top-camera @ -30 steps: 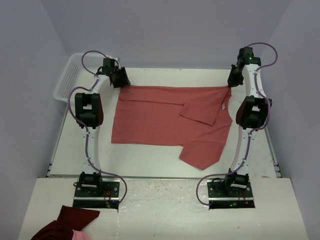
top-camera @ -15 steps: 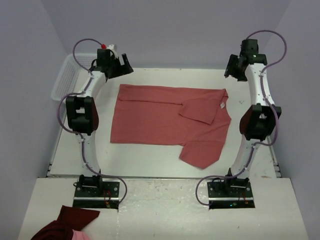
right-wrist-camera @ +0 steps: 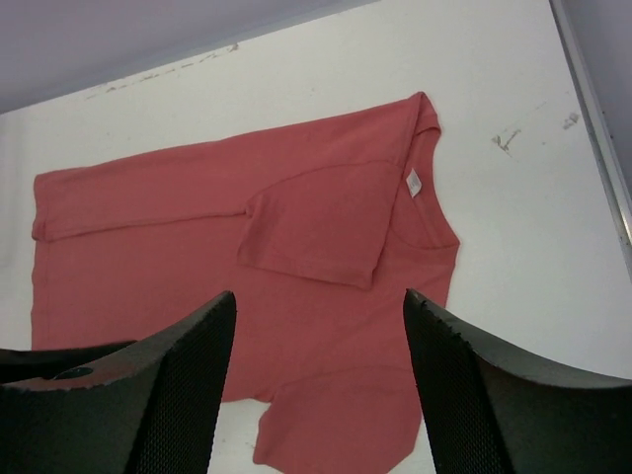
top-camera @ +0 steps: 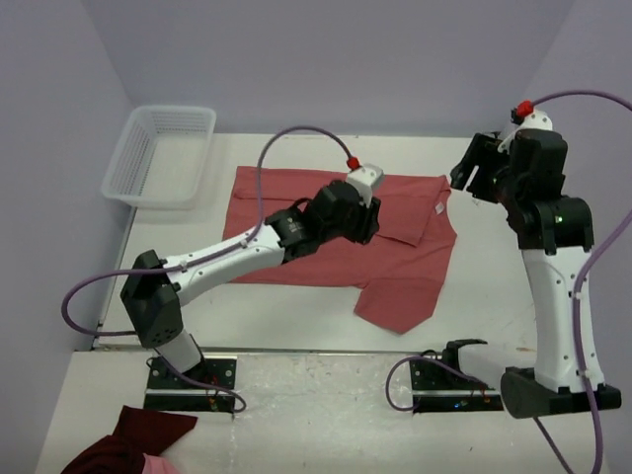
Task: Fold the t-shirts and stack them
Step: Fold the flattened tshirt in 1/3 of the way, then grap the side of the flattened tshirt closest away from the robot with both arms
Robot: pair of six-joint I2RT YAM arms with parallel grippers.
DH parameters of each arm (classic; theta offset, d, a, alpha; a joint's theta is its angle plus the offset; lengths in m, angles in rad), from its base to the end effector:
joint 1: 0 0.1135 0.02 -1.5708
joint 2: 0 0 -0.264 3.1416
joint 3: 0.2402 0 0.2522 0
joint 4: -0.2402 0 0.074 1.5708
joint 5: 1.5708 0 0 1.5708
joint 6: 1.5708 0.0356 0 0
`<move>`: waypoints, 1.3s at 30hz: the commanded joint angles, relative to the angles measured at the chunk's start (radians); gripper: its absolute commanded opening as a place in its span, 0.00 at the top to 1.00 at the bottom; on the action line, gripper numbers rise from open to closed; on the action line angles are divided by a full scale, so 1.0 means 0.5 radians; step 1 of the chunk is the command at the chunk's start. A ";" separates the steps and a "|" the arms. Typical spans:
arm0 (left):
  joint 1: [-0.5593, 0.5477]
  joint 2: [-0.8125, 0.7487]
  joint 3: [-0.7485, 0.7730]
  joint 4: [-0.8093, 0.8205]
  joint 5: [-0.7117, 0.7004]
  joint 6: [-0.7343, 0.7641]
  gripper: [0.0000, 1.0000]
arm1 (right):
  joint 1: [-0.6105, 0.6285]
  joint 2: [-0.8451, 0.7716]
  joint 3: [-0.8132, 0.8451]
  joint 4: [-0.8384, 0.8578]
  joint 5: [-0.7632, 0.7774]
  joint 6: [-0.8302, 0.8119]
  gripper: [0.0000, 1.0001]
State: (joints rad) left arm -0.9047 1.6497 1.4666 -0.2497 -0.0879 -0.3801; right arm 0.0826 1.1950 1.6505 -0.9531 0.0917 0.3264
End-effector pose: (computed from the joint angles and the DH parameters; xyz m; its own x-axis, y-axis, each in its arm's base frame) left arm 0.2447 -0.3063 0.3452 -0.5130 0.0546 -0.8567 0.5854 0.7521 -0.3026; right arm 0.2124 0.0143 0.4685 -0.4512 0.2830 -0.8464 0.1507 0.9589 0.2404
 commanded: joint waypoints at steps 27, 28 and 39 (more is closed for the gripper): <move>-1.081 0.646 -0.101 -0.151 -0.751 -0.114 0.39 | 0.000 -0.479 -0.442 -0.198 0.172 0.077 0.28; -1.081 0.655 -0.089 -0.136 -0.739 -0.105 0.39 | 0.000 -0.473 -0.439 -0.198 0.169 0.077 0.28; -1.084 0.698 0.009 -0.010 -0.472 -0.040 0.39 | 0.000 -0.491 -0.463 -0.198 0.188 0.074 0.28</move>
State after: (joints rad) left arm -1.4406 1.9835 1.4220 -0.3119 -0.3740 -0.4236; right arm 0.0837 0.9649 1.4265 -1.0664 0.1661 0.3557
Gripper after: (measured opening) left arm 0.606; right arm 0.717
